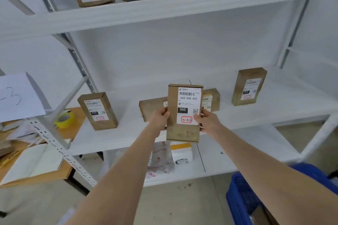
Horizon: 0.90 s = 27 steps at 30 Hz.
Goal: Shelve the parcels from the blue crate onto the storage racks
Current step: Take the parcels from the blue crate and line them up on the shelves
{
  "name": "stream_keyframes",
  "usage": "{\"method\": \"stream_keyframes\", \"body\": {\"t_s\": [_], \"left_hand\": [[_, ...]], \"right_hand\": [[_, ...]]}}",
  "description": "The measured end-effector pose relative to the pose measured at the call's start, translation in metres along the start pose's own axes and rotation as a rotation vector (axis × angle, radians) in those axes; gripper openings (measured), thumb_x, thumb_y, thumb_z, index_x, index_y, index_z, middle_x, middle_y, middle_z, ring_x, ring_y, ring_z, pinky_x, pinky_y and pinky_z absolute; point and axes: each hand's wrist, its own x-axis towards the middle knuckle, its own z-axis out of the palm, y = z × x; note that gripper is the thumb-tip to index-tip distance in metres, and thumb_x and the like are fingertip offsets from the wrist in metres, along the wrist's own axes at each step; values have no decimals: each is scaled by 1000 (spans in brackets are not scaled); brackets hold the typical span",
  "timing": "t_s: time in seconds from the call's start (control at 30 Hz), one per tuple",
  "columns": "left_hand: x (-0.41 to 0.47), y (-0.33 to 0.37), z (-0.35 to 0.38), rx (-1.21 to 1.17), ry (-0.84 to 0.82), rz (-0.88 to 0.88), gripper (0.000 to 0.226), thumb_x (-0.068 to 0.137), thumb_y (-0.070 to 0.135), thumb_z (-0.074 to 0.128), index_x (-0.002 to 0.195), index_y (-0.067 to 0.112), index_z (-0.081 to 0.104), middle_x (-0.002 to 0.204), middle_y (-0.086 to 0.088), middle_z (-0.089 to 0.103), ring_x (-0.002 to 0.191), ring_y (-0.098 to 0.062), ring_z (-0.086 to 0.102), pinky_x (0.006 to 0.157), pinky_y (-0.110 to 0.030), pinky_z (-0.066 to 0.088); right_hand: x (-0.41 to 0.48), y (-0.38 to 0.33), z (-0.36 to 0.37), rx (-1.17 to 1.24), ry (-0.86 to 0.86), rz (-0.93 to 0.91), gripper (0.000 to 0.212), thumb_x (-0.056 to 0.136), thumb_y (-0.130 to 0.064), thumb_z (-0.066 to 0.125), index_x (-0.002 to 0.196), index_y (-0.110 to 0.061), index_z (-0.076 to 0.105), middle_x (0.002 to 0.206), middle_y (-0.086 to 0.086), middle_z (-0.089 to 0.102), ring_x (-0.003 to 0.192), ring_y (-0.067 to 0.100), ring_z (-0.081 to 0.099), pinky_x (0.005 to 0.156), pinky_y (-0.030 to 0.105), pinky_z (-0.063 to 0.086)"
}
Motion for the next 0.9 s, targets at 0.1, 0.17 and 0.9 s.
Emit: {"method": "stream_keyframes", "body": {"t_s": [0.1,0.17,0.9], "left_hand": [[7,-6,13,9,-27,-12,36,101,12,36,132,19,52,116,-3,61,113,-26,56,87,-42,52],[13,-7,22,12,-48,-17,37,101,12,36,134,19,50,117,-3,60,115,-27,56,87,-43,51],[42,54,237,-43,-9,-12,40,100,3,35,136,15,48,126,-4,58,116,-27,55,87,-42,51]], "right_hand": [[3,10,-13,-51,20,3,35,92,-5,58,126,-16,59,113,8,67,103,27,65,86,40,54],[6,14,-20,-57,43,8,36,92,-5,58,127,-15,58,112,7,67,104,28,65,89,43,53],[85,-2,-237,-140,19,-22,34,93,-8,57,126,-17,57,122,5,65,108,24,63,95,42,51]]}}
